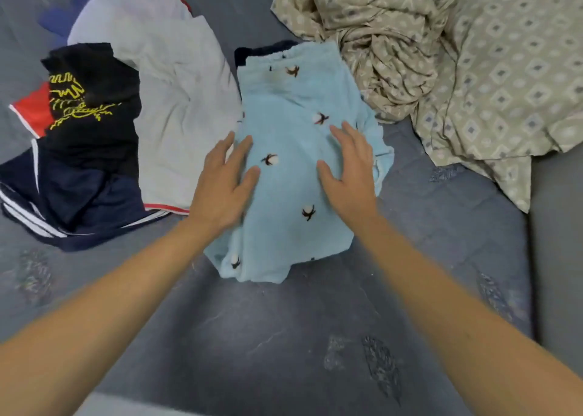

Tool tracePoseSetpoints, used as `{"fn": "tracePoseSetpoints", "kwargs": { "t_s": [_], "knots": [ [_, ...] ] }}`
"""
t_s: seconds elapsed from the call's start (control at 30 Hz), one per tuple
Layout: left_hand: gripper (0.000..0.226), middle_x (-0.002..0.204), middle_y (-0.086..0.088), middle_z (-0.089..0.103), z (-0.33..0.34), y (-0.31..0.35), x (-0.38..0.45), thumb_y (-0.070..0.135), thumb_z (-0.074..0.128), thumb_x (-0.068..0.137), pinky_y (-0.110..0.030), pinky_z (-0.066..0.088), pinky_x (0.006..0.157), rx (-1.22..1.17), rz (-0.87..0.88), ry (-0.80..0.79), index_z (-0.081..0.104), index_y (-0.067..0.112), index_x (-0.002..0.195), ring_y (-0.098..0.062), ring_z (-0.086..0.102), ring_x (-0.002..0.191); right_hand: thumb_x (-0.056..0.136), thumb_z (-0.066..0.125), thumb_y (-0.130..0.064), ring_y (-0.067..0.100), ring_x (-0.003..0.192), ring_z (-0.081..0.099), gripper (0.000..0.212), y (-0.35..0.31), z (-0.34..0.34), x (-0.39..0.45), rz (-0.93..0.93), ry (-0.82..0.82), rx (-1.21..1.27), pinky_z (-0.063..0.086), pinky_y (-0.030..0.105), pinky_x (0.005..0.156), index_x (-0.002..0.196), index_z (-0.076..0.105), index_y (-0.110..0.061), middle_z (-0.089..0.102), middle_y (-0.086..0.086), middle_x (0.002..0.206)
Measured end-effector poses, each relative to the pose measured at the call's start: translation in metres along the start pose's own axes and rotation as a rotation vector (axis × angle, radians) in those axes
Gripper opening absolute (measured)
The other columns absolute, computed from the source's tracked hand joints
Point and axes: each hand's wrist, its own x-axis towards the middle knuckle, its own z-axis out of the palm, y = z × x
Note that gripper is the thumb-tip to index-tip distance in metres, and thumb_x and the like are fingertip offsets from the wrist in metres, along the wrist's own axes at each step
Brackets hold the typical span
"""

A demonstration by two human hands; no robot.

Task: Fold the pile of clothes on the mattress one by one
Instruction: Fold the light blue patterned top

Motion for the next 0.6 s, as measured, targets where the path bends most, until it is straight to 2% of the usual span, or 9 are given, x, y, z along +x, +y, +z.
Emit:
{"fn": "tracePoseSetpoints", "kwargs": {
  "t_s": [0.07,0.13,0.23,0.3,0.37,0.4,0.47,0.53,0.6],
  "knots": [
    [0.06,0.152,-0.006,0.04,0.007,0.005,-0.062,0.046,0.052,0.099,-0.034,0.028,0.119,-0.134,-0.106,0.086,0.042,0.021,0.153,-0.021,0.034,0.143,0.091,0.067,-0.028,0.023,0.133,0.045,0.055,0.009,-0.006,-0.049,0.278,0.112,0.139,0.038,0.045,0.116,0.141,0.051,-0.013,0.048,0.005,0.139],
    [0.055,0.136,0.001,0.045,0.022,0.009,-0.119,0.043,0.062,0.096,-0.032,0.034,0.112,-0.209,-0.243,0.142,0.048,0.019,0.143,-0.018,0.042,0.132,0.088,0.07,-0.035,0.022,0.124,0.05,0.052,0.022,-0.011,-0.09,0.526,0.118,0.242,0.046,0.049,0.107,0.133,0.051,-0.02,0.05,0.0,0.128],
    [0.046,0.125,0.015,0.053,0.045,0.016,-0.17,0.04,0.073,0.094,-0.035,0.049,0.103,-0.437,-0.462,0.121,0.049,0.031,0.132,-0.006,0.056,0.118,0.092,0.079,-0.032,0.019,0.131,0.054,0.057,0.04,-0.015,-0.123,0.82,-0.16,0.551,0.048,0.042,0.104,0.14,0.049,-0.022,0.056,-0.005,0.136],
    [0.048,0.125,0.022,0.061,0.055,0.021,-0.177,0.028,0.074,0.096,-0.021,0.051,0.097,-0.678,-0.561,0.073,0.048,0.031,0.137,0.007,0.062,0.109,0.089,0.081,-0.036,0.018,0.13,0.057,0.055,0.05,-0.014,-0.132,0.958,-0.317,0.691,0.046,0.047,0.107,0.136,0.055,-0.026,0.063,-0.009,0.134],
    [0.054,0.126,0.019,0.066,0.061,0.021,-0.174,0.02,0.074,0.095,-0.013,0.051,0.09,-0.8,-0.58,0.077,0.047,0.025,0.142,0.006,0.064,0.111,0.089,0.081,-0.033,0.021,0.123,0.065,0.047,0.057,-0.012,-0.131,1.001,-0.333,0.796,0.046,0.053,0.111,0.131,0.06,-0.025,0.071,-0.004,0.128],
    [0.054,0.125,0.014,0.068,0.065,0.021,-0.169,0.02,0.076,0.094,-0.016,0.053,0.09,-0.825,-0.584,0.101,0.049,0.022,0.14,-0.001,0.066,0.113,0.091,0.08,-0.029,0.022,0.12,0.067,0.044,0.055,-0.012,-0.128,1.006,-0.303,0.852,0.048,0.053,0.111,0.13,0.061,-0.022,0.073,-0.002,0.125],
    [0.047,0.119,0.005,0.069,0.065,0.019,-0.158,0.024,0.08,0.09,-0.034,0.057,0.096,-0.81,-0.633,0.19,0.053,0.018,0.128,-0.016,0.068,0.112,0.092,0.078,-0.023,0.023,0.118,0.069,0.041,0.049,-0.016,-0.121,1.001,-0.251,0.925,0.052,0.049,0.107,0.13,0.063,-0.016,0.075,-0.001,0.123],
    [0.041,0.11,0.001,0.067,0.06,0.021,-0.147,0.026,0.083,0.088,-0.054,0.057,0.097,-0.799,-0.675,0.265,0.053,0.017,0.115,-0.022,0.068,0.104,0.092,0.078,-0.018,0.022,0.116,0.071,0.039,0.043,-0.024,-0.119,0.97,-0.213,0.965,0.058,0.045,0.1,0.129,0.066,-0.011,0.077,0.0,0.119],
    [0.043,0.111,0.001,0.063,0.052,0.033,-0.145,0.026,0.084,0.086,-0.058,0.055,0.096,-0.779,-0.644,0.313,0.048,0.024,0.109,-0.023,0.067,0.105,0.092,0.078,-0.013,0.021,0.112,0.073,0.036,0.034,-0.038,-0.121,0.949,-0.165,0.984,0.06,0.042,0.096,0.125,0.068,-0.005,0.078,0.003,0.117]
  ]
}}
